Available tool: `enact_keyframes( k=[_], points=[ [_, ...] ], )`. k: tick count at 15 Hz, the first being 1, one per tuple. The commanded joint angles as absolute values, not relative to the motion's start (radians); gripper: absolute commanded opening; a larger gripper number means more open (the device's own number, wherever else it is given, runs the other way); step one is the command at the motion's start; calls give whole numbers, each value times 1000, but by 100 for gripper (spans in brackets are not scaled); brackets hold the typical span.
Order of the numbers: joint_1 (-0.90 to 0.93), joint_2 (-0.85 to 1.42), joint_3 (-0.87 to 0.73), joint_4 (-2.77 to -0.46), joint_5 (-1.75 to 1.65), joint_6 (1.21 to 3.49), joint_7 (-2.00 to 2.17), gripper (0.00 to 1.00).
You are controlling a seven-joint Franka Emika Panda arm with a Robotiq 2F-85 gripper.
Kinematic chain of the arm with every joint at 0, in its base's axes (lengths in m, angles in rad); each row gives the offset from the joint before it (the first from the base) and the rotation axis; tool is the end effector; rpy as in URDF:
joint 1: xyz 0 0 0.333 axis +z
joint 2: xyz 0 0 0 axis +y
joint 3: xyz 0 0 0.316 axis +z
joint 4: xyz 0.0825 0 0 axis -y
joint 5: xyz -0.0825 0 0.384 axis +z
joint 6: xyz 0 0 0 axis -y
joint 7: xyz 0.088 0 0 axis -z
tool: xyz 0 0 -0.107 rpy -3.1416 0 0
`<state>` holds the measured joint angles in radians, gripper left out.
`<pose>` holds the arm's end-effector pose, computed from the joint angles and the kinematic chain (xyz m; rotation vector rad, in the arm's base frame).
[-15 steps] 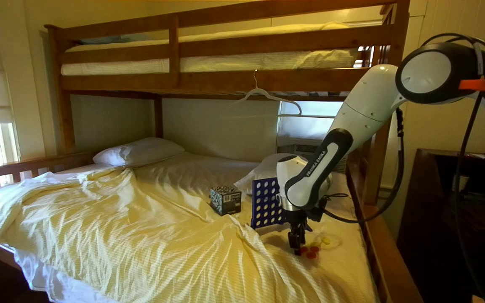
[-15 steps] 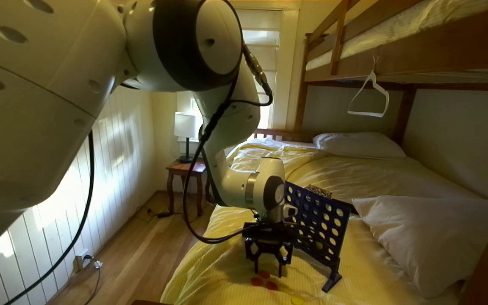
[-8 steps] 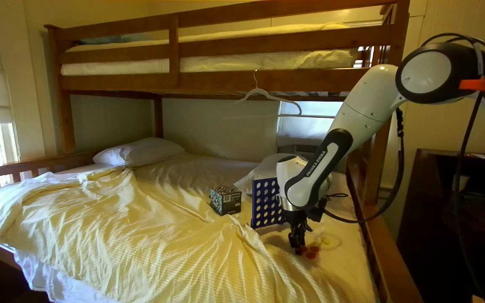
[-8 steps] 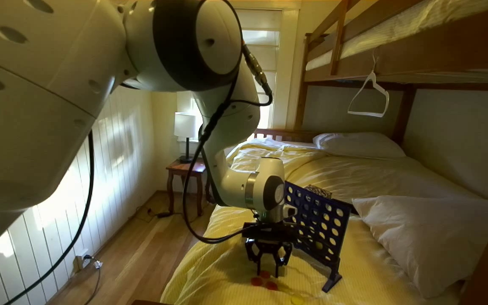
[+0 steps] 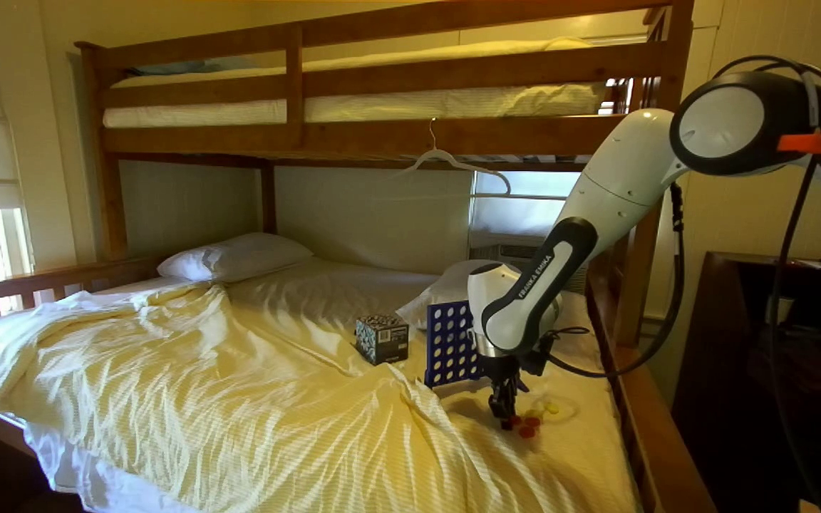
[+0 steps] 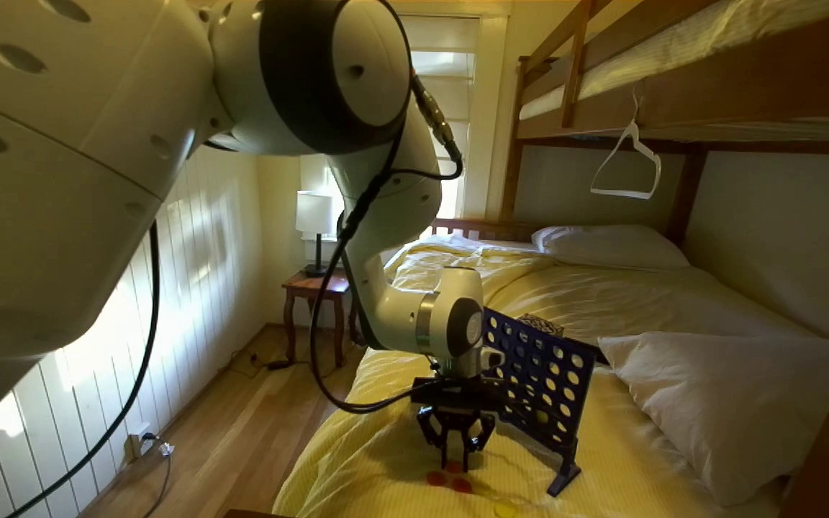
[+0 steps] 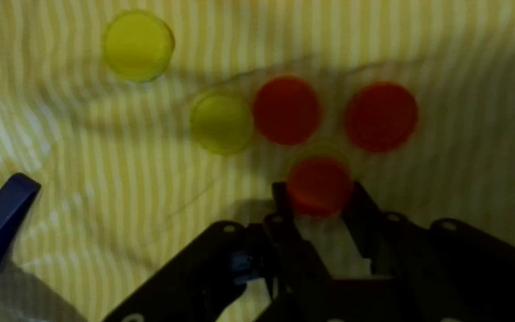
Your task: Pick up the orange circle and put it in the blue object
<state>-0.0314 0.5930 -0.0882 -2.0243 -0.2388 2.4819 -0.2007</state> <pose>0.5776 -0.0692 0.1411 2.9409 0.4324 -0.2445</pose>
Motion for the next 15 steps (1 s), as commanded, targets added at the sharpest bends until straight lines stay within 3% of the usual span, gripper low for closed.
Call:
enact_keyframes(
  k=[1,3,6,7,8,9,11,13,15],
  points=[
    [-25,571,-93,-2040,-265,2468,-182,31],
    [-25,567,-93,-2044,-264,2473,-182,24],
    [-25,564,-93,-2046,-265,2475,-181,24],
    [-25,564,-94,-2046,-265,2476,-180,29],
    [-25,565,-94,-2046,-265,2475,-180,44],
    [-25,565,-94,-2046,-266,2475,-180,49],
    [-24,566,-94,-2045,-267,2475,-180,22],
    [-24,566,-94,-2045,-267,2475,-180,12],
    [-24,566,-94,-2045,-267,2475,-180,10]
  ],
)
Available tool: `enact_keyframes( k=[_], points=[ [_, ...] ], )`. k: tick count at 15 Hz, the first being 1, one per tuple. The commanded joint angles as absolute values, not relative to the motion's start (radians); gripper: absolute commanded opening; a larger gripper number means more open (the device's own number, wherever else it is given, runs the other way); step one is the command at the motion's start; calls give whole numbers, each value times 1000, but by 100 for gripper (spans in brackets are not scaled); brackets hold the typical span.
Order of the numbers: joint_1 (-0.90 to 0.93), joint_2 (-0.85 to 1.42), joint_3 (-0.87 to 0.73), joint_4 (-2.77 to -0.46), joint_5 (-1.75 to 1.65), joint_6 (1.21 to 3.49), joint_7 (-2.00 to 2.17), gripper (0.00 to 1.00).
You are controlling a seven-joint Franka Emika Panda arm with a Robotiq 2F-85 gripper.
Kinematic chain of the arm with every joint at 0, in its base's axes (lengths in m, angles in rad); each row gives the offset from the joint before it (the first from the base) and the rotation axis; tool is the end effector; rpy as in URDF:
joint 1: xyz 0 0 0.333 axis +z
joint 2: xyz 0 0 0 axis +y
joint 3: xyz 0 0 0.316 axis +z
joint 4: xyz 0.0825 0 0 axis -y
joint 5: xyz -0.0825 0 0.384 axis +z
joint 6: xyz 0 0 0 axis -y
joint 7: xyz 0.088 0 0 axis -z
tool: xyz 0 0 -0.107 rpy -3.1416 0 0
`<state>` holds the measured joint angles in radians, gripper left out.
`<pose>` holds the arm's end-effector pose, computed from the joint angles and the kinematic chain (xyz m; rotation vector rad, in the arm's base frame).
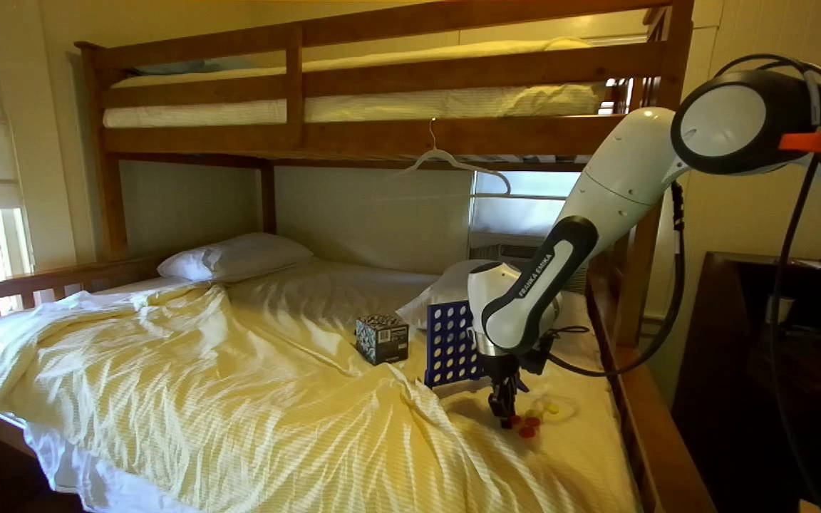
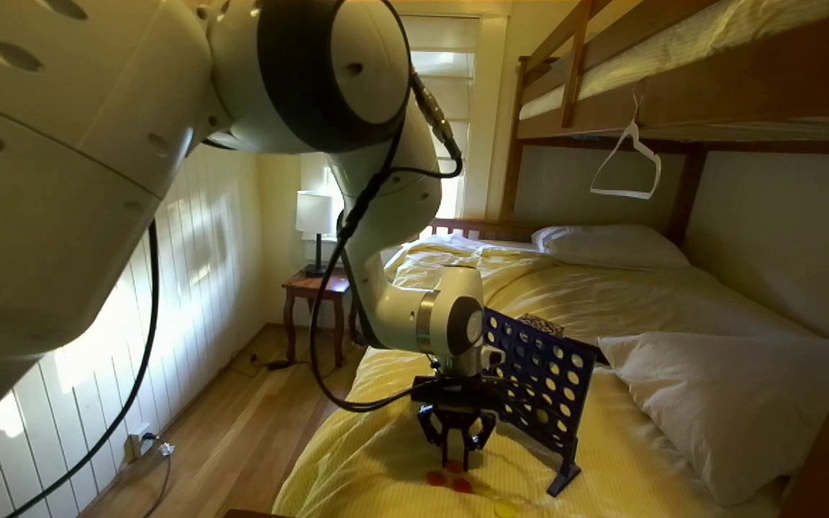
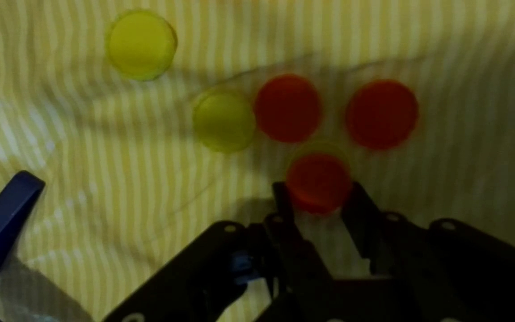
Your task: Pick up the orange circle and put it in the blue object
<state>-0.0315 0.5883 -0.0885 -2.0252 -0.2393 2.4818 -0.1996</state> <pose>0.5781 -0.0694 0.1435 2.9406 0.4301 -0.2390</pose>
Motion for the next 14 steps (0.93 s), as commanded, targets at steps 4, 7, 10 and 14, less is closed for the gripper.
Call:
enact_keyframes(
  k=[4,7,10,14],
  points=[
    [-26,562,-93,-2048,-266,2479,-181,9],
    [-29,551,-93,-2057,-263,2487,-182,34],
    [-28,548,-94,-2058,-266,2488,-182,25],
    [-27,547,-93,-2057,-266,2486,-182,9]
  ],
)
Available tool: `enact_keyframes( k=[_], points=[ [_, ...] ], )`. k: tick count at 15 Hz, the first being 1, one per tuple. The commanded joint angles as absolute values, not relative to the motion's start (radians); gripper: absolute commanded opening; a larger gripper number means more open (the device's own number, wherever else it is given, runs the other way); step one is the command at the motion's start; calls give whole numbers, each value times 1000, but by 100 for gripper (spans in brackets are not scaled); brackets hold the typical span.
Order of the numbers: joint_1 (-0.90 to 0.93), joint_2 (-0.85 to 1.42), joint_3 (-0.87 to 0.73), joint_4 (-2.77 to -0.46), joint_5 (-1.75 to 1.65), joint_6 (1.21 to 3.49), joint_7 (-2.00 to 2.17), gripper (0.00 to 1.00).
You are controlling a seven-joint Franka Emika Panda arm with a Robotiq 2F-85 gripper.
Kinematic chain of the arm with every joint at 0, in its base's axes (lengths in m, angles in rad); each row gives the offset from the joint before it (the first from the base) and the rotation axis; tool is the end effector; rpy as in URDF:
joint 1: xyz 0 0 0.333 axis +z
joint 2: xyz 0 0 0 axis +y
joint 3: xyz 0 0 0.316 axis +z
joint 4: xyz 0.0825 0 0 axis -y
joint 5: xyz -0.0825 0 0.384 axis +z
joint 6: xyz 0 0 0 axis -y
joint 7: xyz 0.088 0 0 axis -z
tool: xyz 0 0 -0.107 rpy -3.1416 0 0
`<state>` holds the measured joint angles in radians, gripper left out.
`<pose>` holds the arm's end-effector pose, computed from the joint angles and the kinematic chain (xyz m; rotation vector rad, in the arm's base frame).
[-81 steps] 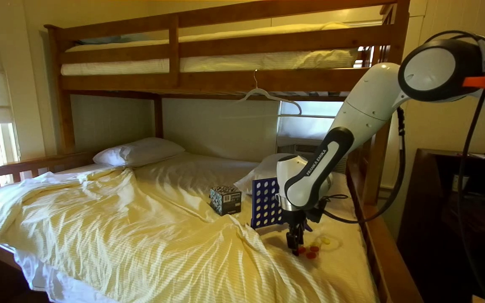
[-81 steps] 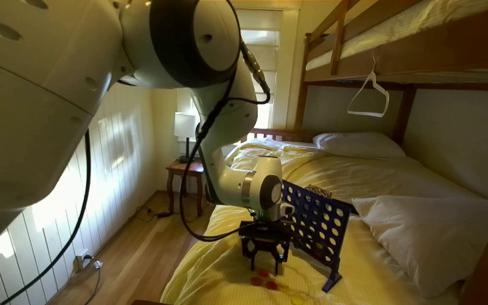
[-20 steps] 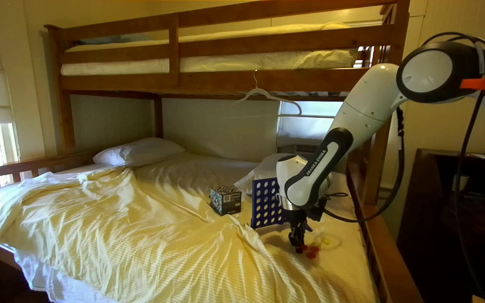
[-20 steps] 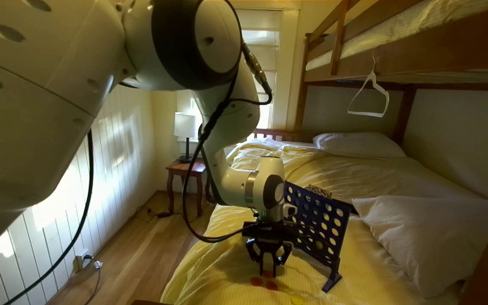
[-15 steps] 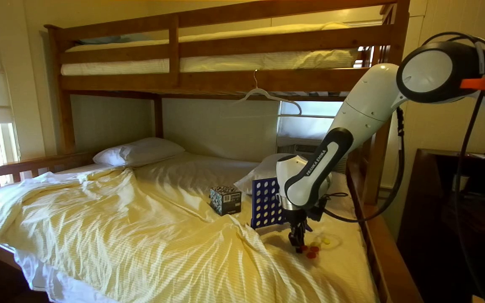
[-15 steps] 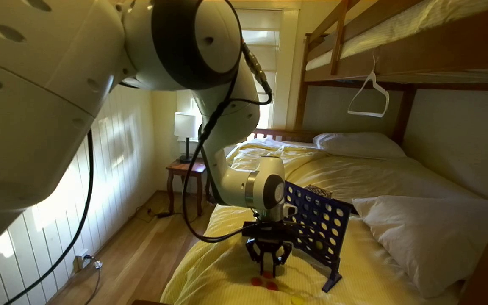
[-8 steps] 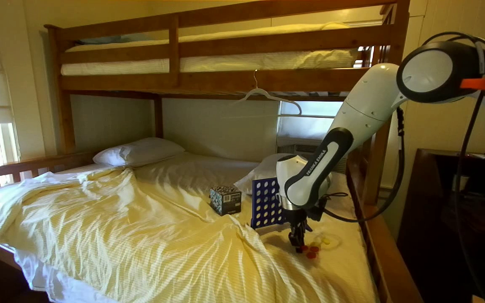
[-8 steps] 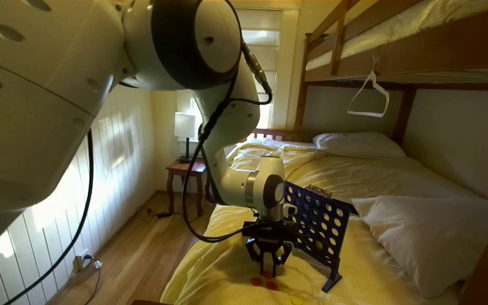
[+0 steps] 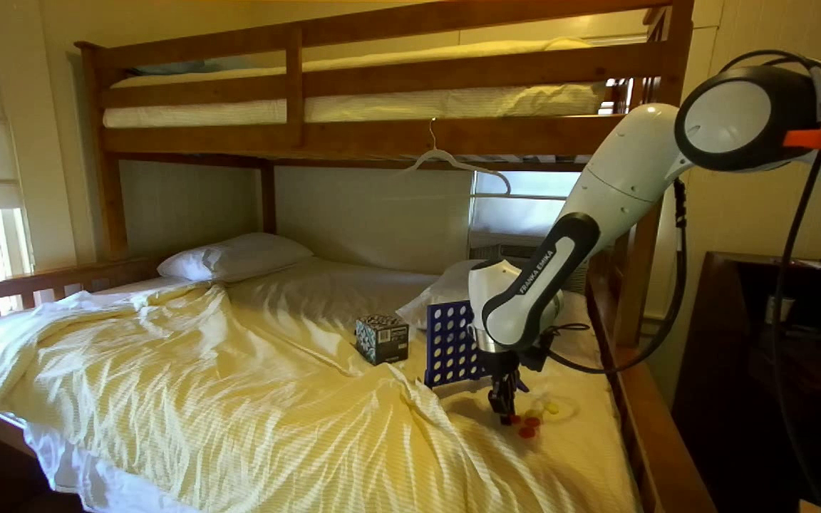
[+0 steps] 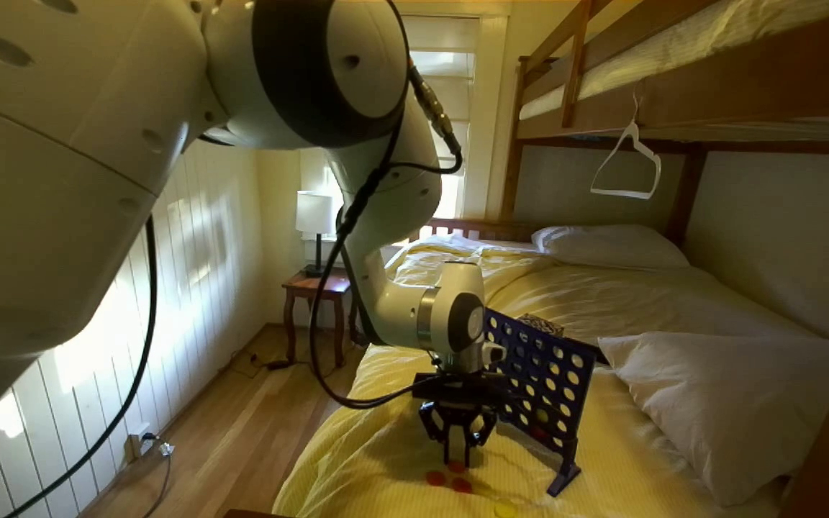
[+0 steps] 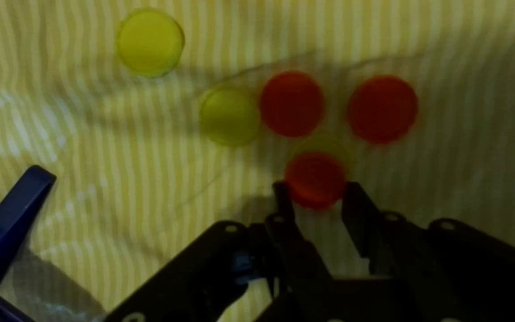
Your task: Pick up the orange circle and put it in the blue object
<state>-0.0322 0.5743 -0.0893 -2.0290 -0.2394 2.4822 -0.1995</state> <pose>0.5791 -0.0703 0.1504 2.9404 0.4264 -0.2236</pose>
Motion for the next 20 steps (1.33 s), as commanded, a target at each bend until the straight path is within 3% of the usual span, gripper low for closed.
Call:
enact_keyframes(
  k=[1,2,4,6,8,16,17,20],
  points=[
    [-27,546,-93,-2058,-266,2485,-182,8],
    [-27,546,-94,-2058,-267,2485,-181,1],
    [-27,546,-94,-2058,-267,2484,-180,0],
    [-28,541,-94,-2063,-264,2486,-179,26],
    [-30,538,-93,-2066,-263,2491,-180,33],
    [-44,540,-95,-2059,-254,2493,-183,90],
    [-47,544,-94,-2056,-252,2494,-185,96],
    [-63,555,-87,-2049,-240,2510,-199,100]
  ],
)
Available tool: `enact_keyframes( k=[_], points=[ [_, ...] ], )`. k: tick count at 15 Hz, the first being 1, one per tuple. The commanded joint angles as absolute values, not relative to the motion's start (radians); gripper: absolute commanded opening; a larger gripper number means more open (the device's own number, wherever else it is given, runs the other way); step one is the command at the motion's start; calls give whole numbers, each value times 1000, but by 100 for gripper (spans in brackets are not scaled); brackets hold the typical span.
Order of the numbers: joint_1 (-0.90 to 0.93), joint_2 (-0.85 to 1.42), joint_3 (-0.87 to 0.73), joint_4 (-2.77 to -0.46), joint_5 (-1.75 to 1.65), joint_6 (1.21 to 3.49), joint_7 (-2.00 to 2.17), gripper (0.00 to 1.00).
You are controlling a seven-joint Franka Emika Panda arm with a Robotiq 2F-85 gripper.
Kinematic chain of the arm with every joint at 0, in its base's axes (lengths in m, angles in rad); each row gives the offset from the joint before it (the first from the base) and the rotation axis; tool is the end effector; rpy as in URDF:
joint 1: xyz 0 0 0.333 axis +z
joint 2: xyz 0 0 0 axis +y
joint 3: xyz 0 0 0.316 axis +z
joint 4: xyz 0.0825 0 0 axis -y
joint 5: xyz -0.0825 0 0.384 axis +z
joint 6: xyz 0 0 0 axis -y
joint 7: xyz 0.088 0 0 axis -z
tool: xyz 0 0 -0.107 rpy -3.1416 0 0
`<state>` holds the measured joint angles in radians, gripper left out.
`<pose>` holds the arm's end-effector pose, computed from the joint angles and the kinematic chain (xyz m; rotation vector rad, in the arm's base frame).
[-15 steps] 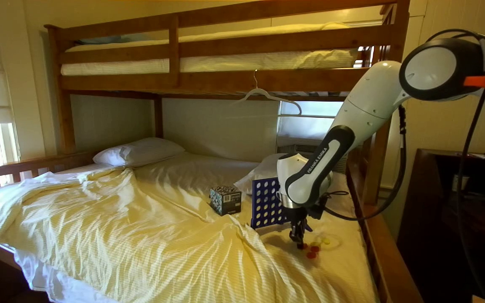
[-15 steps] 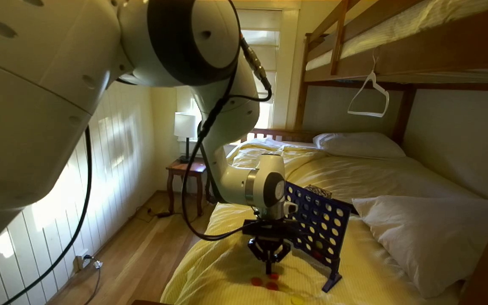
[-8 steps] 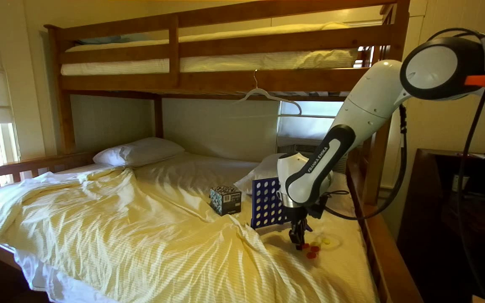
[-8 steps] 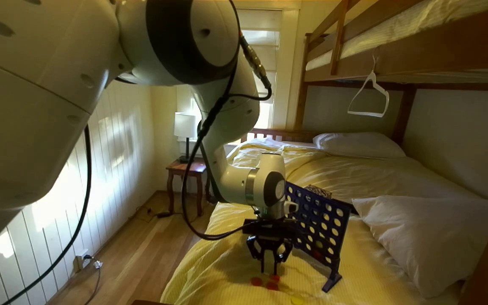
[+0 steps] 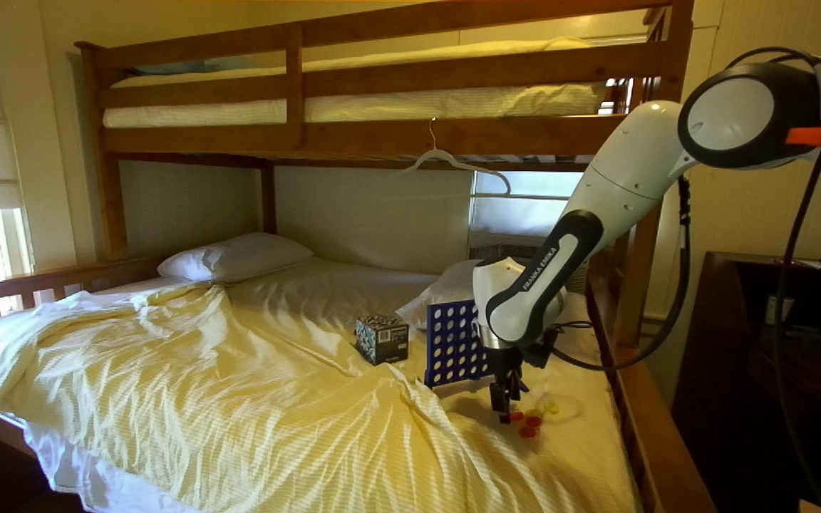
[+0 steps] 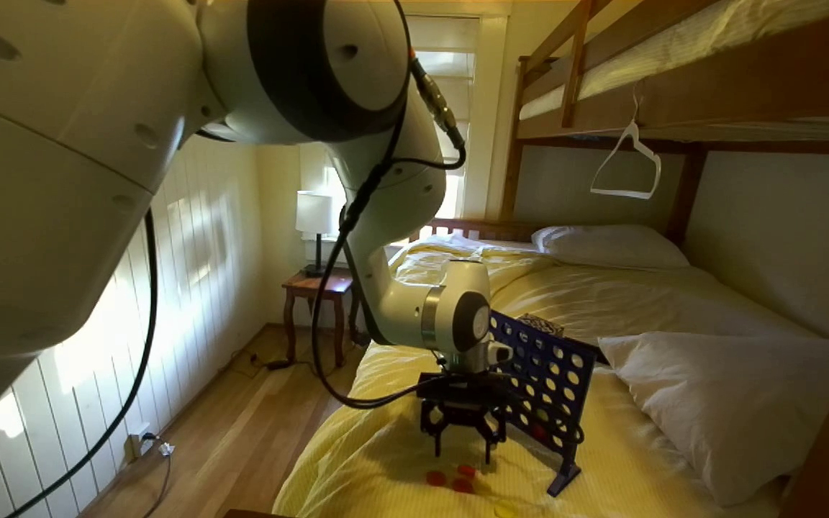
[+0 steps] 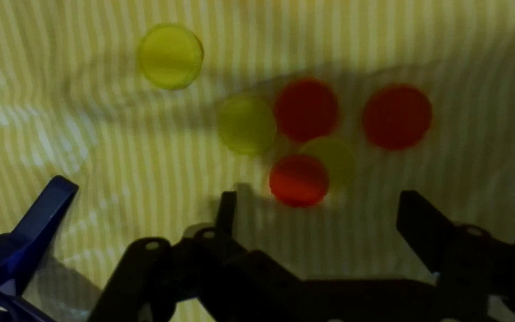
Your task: Pick up the orange circle and put it in the blue object
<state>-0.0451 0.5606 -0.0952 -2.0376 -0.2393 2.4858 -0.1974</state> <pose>0.5771 -0.0810 0.1558 2.9431 0.3955 -0.2132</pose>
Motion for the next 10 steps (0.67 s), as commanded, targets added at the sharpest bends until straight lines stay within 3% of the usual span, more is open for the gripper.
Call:
enact_keyframes(
  k=[1,7,10],
  points=[
    [-68,556,-84,-2049,-237,2515,-204,100],
    [-95,568,-73,-2039,-216,2521,-216,75],
    [-102,571,-71,-2034,-215,2517,-217,74]
  ],
)
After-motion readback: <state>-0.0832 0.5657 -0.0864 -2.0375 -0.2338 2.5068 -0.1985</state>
